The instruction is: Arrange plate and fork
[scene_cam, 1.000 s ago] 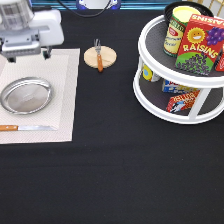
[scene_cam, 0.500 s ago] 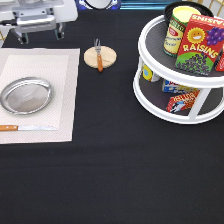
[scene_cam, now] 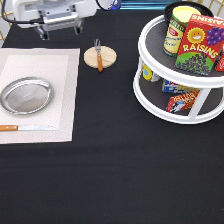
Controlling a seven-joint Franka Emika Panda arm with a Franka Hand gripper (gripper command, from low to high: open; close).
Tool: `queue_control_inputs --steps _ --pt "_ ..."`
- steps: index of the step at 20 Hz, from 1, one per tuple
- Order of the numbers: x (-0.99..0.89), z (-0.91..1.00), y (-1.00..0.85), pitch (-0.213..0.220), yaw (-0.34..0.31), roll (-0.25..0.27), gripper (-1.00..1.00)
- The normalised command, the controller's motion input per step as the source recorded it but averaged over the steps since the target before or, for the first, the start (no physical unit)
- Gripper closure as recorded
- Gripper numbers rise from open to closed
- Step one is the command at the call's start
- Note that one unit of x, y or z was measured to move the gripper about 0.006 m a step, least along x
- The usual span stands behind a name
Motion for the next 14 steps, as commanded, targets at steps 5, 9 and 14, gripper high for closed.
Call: queue_control_inputs --steps 5,9,14 --pt "-0.77 -0.49 0.43 -0.139 -0.015 -0.035 -1.00" --pt "-0.74 -0.64 0.23 -0.196 -0.024 -0.008 -1.00" --pt "-0.63 -0.56 0.19 -0.222 -0.052 -0.017 -1.00"
